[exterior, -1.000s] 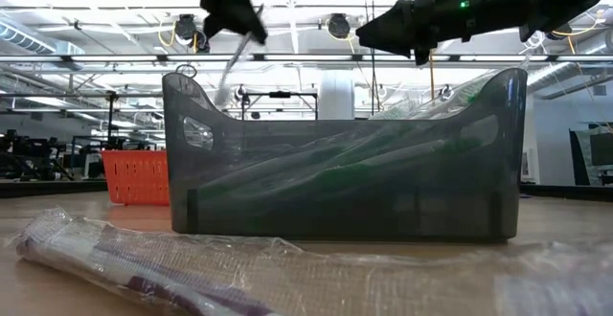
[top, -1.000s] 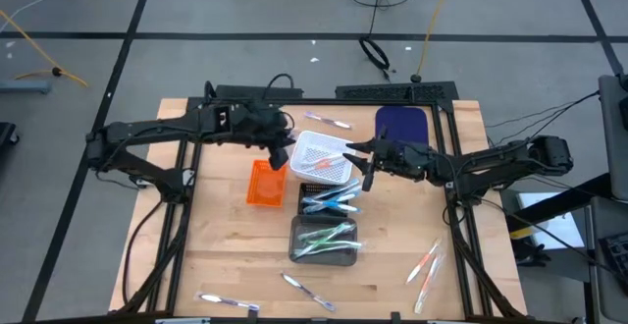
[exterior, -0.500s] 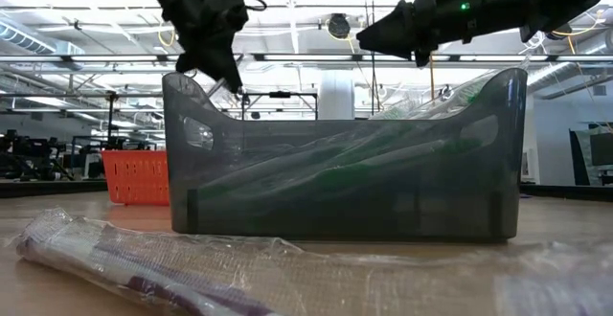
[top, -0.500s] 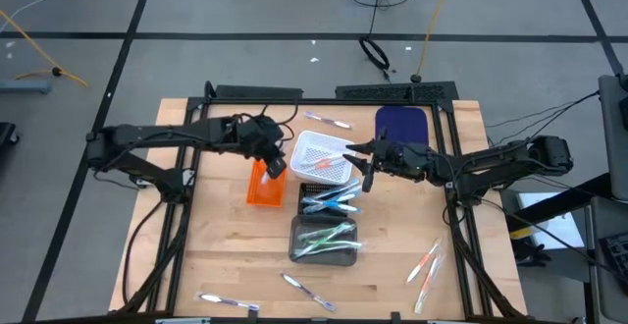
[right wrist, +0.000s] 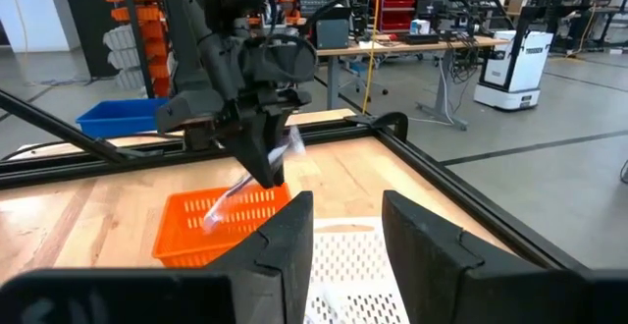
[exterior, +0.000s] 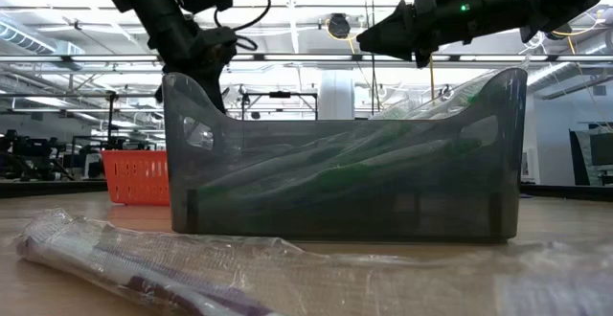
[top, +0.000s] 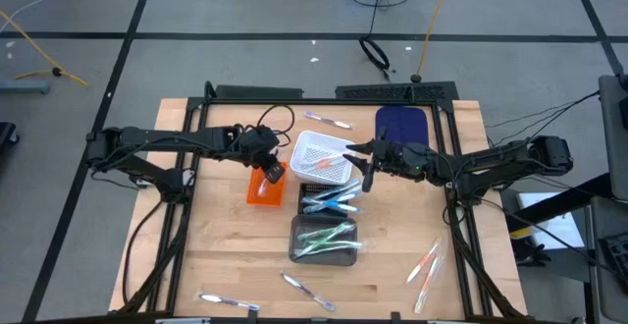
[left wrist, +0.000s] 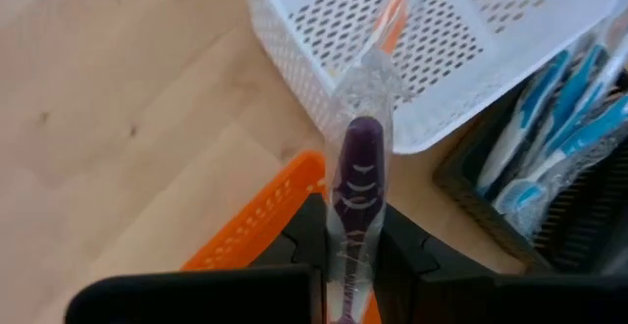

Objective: Pick & Place Toothbrushes
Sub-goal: Put the purple toothbrush into the orange basket, then put the top purple toothbrush into the orange basket

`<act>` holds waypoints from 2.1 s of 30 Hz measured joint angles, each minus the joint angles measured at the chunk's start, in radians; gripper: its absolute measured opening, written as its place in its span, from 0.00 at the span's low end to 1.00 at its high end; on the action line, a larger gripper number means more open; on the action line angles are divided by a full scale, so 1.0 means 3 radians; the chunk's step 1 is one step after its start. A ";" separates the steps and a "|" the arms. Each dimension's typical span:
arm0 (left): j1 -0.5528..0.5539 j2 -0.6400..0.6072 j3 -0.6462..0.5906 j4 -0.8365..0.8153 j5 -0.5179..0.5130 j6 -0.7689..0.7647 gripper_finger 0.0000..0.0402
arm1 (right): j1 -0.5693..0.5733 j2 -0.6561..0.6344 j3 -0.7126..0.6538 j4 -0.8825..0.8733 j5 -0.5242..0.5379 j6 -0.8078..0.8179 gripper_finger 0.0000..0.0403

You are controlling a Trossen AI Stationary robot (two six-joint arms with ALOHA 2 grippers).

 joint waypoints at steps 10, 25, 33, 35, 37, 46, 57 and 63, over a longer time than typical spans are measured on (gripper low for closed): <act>0.0000 0.0000 -0.0088 0.0010 -0.0010 -0.0185 0.23 | 0.0000 0.0000 0.0000 0.0000 0.0002 -0.0003 0.28; 0.0001 -0.0048 -0.0088 0.0421 -0.0038 0.0303 0.38 | -0.0389 0.0003 0.0000 -0.0315 -0.0075 0.0205 0.28; 0.0001 -0.0043 -0.0088 0.0640 -0.0041 0.0478 0.39 | -0.1108 0.0089 0.0407 -0.1337 -0.0457 0.0111 0.28; 0.0001 -0.0045 -0.0088 0.0645 -0.0041 0.0487 0.39 | -0.1255 0.0177 0.0532 -0.1529 -0.0466 0.0023 0.28; 0.0001 -0.0045 -0.0088 0.0646 -0.0041 0.0489 0.39 | -0.1392 0.0296 0.0619 -0.1671 -0.0543 -0.0041 0.28; -0.0002 -0.0045 -0.0088 0.0722 -0.0045 0.0564 0.39 | -0.1768 0.0988 0.0710 -0.1719 -0.0736 -0.0273 0.28; -0.0005 -0.0045 -0.0088 0.0806 -0.0045 0.0595 0.39 | -0.1876 0.1351 0.0715 -0.1656 -0.0973 -0.0671 0.28; -0.0005 -0.0045 -0.0088 0.0808 -0.0045 0.0603 0.39 | -0.1876 0.1658 0.0712 -0.1471 -0.0952 -0.0905 0.28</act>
